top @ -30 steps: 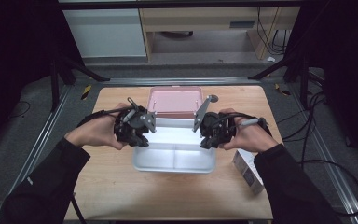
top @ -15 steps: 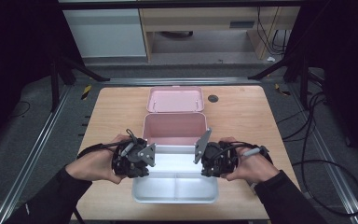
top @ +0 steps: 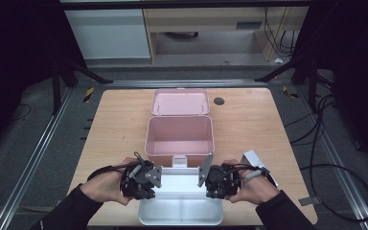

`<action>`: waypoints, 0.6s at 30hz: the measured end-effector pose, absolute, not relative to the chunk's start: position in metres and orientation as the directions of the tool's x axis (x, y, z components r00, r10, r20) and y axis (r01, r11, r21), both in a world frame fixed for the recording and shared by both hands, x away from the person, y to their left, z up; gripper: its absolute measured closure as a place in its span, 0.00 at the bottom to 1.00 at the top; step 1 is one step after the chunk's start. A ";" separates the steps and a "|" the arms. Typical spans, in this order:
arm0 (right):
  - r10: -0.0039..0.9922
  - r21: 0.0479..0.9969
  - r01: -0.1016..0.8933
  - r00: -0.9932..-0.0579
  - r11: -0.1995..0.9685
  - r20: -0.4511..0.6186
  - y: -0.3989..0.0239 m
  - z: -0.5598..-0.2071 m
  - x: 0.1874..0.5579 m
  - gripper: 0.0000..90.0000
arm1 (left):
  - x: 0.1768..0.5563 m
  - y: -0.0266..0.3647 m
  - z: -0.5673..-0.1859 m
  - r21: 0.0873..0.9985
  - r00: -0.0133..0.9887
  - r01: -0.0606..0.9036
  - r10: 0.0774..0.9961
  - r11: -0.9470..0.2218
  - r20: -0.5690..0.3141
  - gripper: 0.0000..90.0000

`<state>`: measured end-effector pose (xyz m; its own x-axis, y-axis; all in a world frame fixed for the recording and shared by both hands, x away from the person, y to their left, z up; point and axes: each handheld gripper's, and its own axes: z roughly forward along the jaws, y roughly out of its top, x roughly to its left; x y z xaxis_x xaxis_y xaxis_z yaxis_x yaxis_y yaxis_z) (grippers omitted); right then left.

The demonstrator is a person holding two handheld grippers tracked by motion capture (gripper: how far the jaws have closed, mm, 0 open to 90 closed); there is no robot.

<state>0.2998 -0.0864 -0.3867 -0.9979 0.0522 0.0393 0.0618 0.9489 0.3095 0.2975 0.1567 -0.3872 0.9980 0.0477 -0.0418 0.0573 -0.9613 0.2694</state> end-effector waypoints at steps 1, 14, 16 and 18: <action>0.052 0.309 0.062 -0.998 0.949 0.039 -0.086 -0.387 0.300 0.99 | 0.298 0.157 -0.387 0.269 0.998 0.057 0.048 -0.961 -0.042 0.98; 0.047 0.281 0.055 -0.998 0.958 0.037 -0.084 -0.440 0.314 1.00 | 0.317 0.151 -0.439 0.243 0.997 0.072 0.062 -0.967 -0.049 0.97; 0.050 0.277 0.060 -0.998 0.959 0.041 -0.084 -0.449 0.317 1.00 | 0.322 0.150 -0.450 0.229 0.995 0.085 0.073 -0.970 -0.061 0.97; 0.051 0.276 0.059 -0.998 0.959 0.038 -0.083 -0.458 0.319 0.99 | 0.323 0.149 -0.453 0.223 0.996 0.082 0.070 -0.971 -0.063 0.97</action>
